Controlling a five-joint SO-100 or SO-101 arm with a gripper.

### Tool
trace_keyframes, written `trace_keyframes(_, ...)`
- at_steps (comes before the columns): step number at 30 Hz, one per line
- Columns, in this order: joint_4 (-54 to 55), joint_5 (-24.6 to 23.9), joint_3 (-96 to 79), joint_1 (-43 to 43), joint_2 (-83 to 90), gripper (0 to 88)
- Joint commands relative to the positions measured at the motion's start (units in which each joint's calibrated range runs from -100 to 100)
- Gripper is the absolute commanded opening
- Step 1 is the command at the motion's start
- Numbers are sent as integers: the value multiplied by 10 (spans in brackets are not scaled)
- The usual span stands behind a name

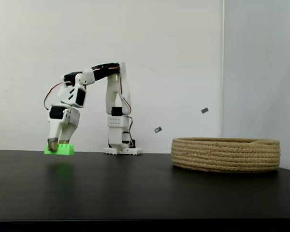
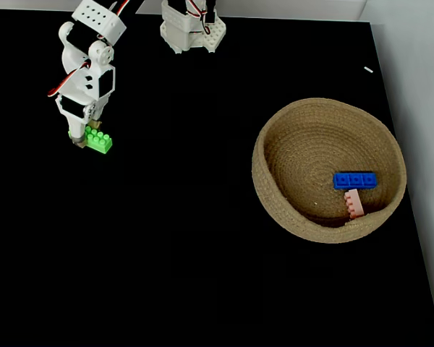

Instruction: Place the lego blocks in the tray

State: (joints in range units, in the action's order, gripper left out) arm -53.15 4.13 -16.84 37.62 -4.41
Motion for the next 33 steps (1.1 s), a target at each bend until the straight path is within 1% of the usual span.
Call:
trace_keyframes(1,-51,-25,54,-60,158,0)
trace_keyframes(3,-70,-45,53,-116,197,0)
trace_keyframes(6,-90,-57,58,-224,244,0)
trace_keyframes(8,-115,-73,92,-280,268,0)
trace_keyframes(11,-116,-97,136,-354,293,0)
trace_keyframes(17,-55,-147,137,-475,293,1)
trace_keyframes(21,18,-171,37,-542,282,1)
trace_keyframes(22,43,-170,5,-558,277,1)
trace_keyframes(23,78,-167,-31,-570,275,1)
trace_keyframes(25,140,-177,-66,-581,258,1)
trace_keyframes(27,175,-186,-73,-591,241,4)
trace_keyframes(29,182,-192,-73,-603,226,69)
trace_keyframes(31,180,-189,-73,-612,208,120)
trace_keyframes(33,182,-192,-89,-612,206,193)
